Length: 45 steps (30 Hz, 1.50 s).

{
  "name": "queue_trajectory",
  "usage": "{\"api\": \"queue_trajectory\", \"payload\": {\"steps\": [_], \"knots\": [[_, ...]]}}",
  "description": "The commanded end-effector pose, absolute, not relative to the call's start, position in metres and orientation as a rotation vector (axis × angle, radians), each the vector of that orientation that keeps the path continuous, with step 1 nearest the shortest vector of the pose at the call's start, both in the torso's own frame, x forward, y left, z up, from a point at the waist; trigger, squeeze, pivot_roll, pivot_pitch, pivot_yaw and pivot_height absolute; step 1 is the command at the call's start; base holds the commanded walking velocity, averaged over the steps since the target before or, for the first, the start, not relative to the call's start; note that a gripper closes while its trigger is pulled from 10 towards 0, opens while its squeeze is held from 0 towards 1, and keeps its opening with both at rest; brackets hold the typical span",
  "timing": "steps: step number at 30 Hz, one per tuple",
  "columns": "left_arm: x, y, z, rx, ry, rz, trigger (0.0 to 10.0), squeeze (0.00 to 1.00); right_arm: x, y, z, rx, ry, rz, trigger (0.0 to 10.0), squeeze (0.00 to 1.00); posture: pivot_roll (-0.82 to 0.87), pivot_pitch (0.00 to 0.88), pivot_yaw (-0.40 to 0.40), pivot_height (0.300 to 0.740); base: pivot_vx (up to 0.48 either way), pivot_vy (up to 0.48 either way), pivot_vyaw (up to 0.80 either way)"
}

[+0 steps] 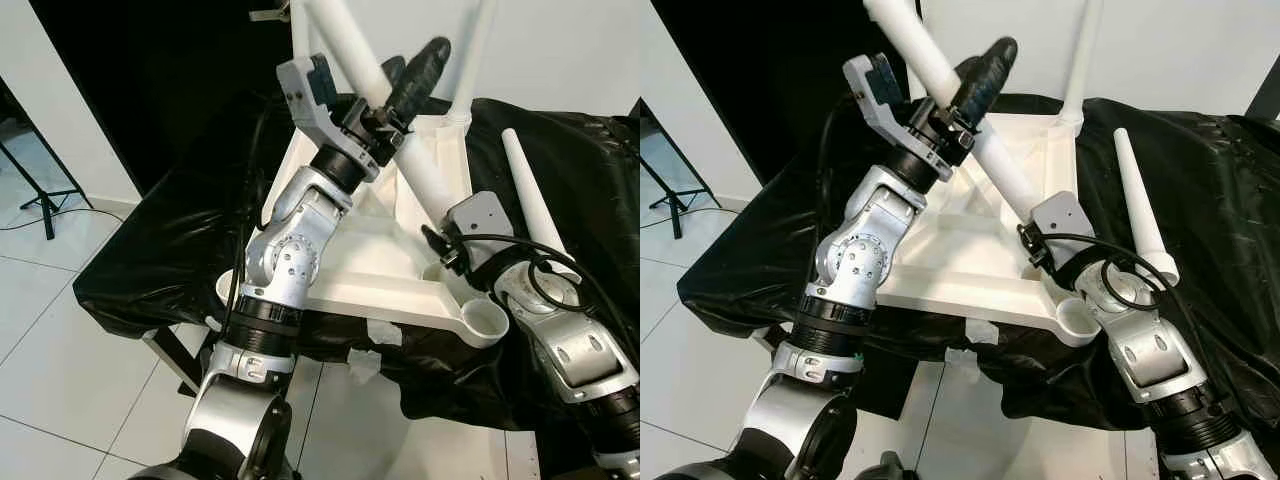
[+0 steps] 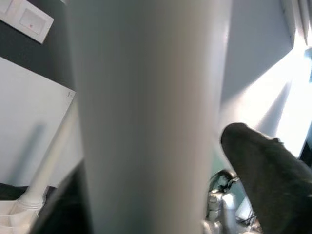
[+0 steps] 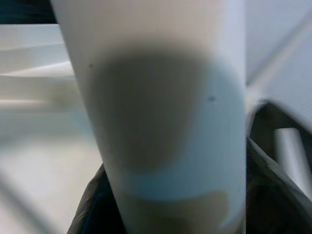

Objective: Building children table

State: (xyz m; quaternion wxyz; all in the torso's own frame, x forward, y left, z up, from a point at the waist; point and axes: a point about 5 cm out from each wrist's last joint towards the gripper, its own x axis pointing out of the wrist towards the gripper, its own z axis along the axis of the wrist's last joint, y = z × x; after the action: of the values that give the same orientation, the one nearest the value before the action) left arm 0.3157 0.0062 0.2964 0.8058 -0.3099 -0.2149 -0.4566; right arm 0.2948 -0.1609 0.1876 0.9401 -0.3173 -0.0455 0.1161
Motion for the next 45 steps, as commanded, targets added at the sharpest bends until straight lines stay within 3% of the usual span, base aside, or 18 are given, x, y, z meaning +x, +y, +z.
{"api": "queue_trajectory", "payload": {"steps": [1,8,13,14,20,21,32,33,37,38,40,41,45], "knots": [[0.301,-0.023,0.302,-0.653,-0.482,-1.096,10.0,0.0,0.297,-0.164,0.185,-0.701,-0.116,0.109,0.0,0.0,0.05,0.0,0.049,0.74,0.0,0.0,0.0],[0.303,-0.031,0.29,-0.647,-0.407,-1.043,10.0,0.0,0.293,-0.162,0.17,-0.728,-0.267,-0.17,0.0,0.0,0.05,0.0,0.053,0.74,0.0,0.0,0.0],[0.304,-0.033,0.29,-0.692,-0.385,-1.044,10.0,0.0,0.29,-0.16,0.16,-0.652,-0.354,-0.226,0.0,0.0,0.06,0.0,0.054,0.74,0.0,0.0,0.0],[0.303,-0.033,0.29,-0.708,-0.389,-1.059,0.0,0.0,0.29,-0.158,0.158,-0.617,-0.369,-0.238,0.0,0.0,0.07,0.0,0.05,0.74,0.0,0.0,0.0],[0.292,-0.028,0.297,-0.752,-0.484,-1.138,0.0,0.0,0.296,-0.145,0.16,-0.559,-0.378,-0.198,0.0,0.0,0.08,0.0,0.045,0.74,0.0,0.0,0.0],[0.29,-0.028,0.297,-0.748,-0.493,-1.157,0.0,0.0,0.297,-0.141,0.16,-0.552,-0.365,-0.169,10.0,0.0,0.08,0.0,0.045,0.74,0.0,0.0,0.0],[0.285,-0.027,0.299,-0.753,-0.51,-1.221,0.0,0.0,0.303,-0.132,0.175,-0.435,-0.339,-0.066,10.0,0.0,0.07,0.0,0.044,0.74,0.0,0.0,0.0],[0.285,-0.027,0.298,-0.754,-0.51,-1.226,0.0,0.0,0.303,-0.133,0.183,-0.403,-0.335,-0.044,10.0,1.0,0.06,0.0,0.045,0.74,0.0,0.0,0.0],[0.284,-0.028,0.298,-0.748,-0.511,-1.233,0.0,0.0,0.303,-0.131,0.191,-0.352,-0.273,0.036,10.0,1.0,0.05,0.0,0.045,0.74,0.0,0.0,0.0],[0.284,-0.029,0.298,-0.733,-0.515,-1.242,0.0,0.0,0.301,-0.132,0.194,-0.356,-0.226,0.113,10.0,0.09,0.05,0.0,0.045,0.74,0.0,0.0,0.0],[0.284,-0.029,0.298,-0.733,-0.515,-1.242,0.0,0.0,0.301,-0.132,0.194,-0.356,-0.226,0.113,10.0,0.09,0.05,0.0,0.045,0.74,0.0,0.0,0.0],[0.283,-0.029,0.298,-0.722,-0.517,-1.249,0.0,0.0,0.297,-0.136,0.196,-0.405,-0.19,0.206,10.0,0.0,0.04,0.0,0.047,0.74,0.0,0.0,0.0],[0.281,-0.031,0.296,-0.702,-0.516,-1.268,0.0,0.0,0.284,-0.159,0.203,-0.515,-0.105,0.378,10.0,0.0,0.03,0.0,0.053,0.74,0.0,0.0,0.0]]}}
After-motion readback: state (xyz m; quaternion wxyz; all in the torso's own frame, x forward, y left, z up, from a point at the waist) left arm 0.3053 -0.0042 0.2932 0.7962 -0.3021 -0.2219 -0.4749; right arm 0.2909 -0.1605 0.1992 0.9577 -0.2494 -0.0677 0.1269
